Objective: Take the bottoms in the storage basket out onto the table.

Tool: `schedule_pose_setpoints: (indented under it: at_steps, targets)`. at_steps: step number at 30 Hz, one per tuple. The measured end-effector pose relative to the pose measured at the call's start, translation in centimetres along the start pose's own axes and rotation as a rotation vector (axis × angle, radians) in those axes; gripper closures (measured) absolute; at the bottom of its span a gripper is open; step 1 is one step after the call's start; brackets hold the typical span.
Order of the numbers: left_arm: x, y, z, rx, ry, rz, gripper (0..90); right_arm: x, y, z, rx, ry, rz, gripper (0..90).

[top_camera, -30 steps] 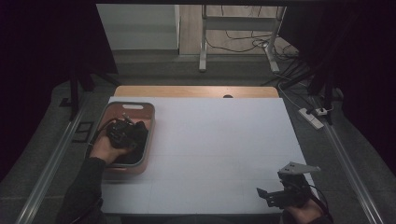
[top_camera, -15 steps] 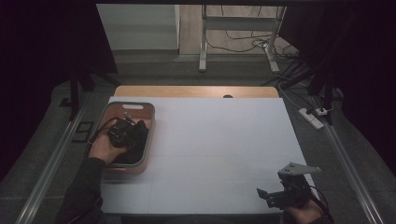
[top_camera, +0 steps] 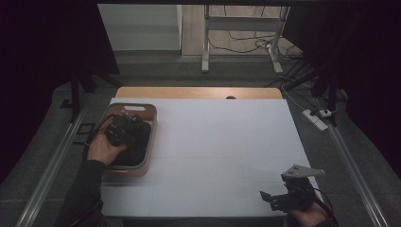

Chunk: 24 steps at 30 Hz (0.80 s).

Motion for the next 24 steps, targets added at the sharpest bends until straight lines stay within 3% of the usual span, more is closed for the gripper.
schedule_pose_setpoints:
  at_steps: [6, 14, 24]
  targets:
    - [1.6, -0.1, 0.2, 0.001, 0.077, 0.035, 64.9, 0.0, -0.1, 0.0, 0.004, -0.002, -0.002, 1.1]
    - [3.8, -0.5, 0.3, 0.038, 0.18, 0.028, 64.6, 0.0, -0.1, 0.0, 0.01, -0.002, -0.005, 1.1]
    - [6.4, -0.3, 0.6, 0.049, 0.279, 0.047, 64.4, 0.0, -0.1, 0.0, 0.014, -0.003, -0.007, 1.1]
Point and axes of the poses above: each handheld gripper's, and its own axes: x roughly backward along the jaws, z roughly out of its top, y roughly to its right, the point moved 7 cm from there along -x, roughly forward along the jaws, and after that the axes turned 8 degrees about -y, right-handed, at the moved point
